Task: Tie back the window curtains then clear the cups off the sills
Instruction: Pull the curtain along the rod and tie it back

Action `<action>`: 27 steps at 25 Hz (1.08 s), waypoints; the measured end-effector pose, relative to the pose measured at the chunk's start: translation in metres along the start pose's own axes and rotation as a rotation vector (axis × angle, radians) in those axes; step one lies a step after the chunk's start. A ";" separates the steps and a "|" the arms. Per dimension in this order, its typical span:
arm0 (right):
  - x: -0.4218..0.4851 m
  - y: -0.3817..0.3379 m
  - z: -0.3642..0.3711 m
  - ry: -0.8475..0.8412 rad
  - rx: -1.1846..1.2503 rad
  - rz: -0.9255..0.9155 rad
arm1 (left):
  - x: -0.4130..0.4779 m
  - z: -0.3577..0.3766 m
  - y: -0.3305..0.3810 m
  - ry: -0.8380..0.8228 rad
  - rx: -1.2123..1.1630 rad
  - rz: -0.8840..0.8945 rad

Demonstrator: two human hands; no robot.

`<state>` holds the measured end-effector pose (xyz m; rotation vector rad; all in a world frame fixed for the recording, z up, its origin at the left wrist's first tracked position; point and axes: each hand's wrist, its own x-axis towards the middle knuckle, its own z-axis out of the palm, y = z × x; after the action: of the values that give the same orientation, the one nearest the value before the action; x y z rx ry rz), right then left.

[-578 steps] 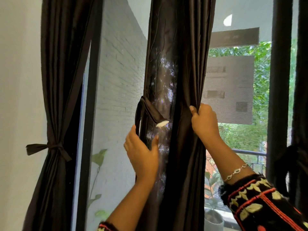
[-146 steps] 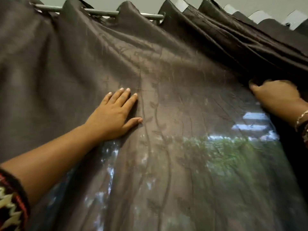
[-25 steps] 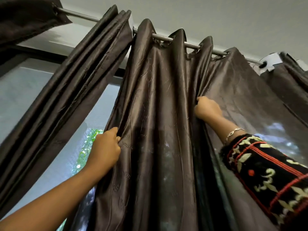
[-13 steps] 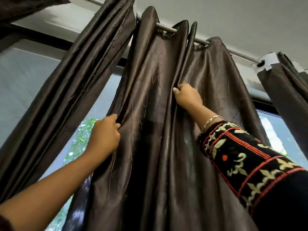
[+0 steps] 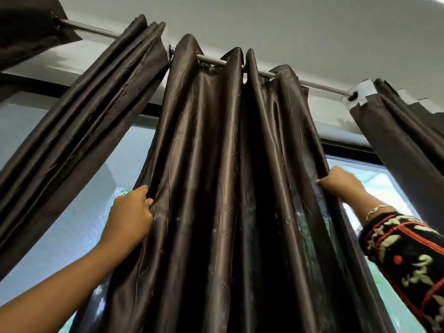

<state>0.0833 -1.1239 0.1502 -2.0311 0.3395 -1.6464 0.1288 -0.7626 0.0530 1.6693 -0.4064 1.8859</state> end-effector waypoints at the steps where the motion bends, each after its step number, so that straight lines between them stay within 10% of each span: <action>1: -0.002 -0.004 0.005 0.010 -0.026 -0.077 | 0.000 0.000 0.001 0.004 0.004 -0.005; 16: -0.081 -0.177 0.045 -0.109 0.278 -0.613 | 0.000 -0.021 -0.004 -0.041 0.015 0.021; 27: -0.041 -0.082 0.030 -0.070 0.178 -0.560 | 0.010 0.041 0.116 -0.163 0.000 0.186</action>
<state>0.0926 -1.0285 0.1542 -2.1559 -0.4282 -1.8255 0.0917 -0.8753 0.0866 1.8469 -0.6481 1.8840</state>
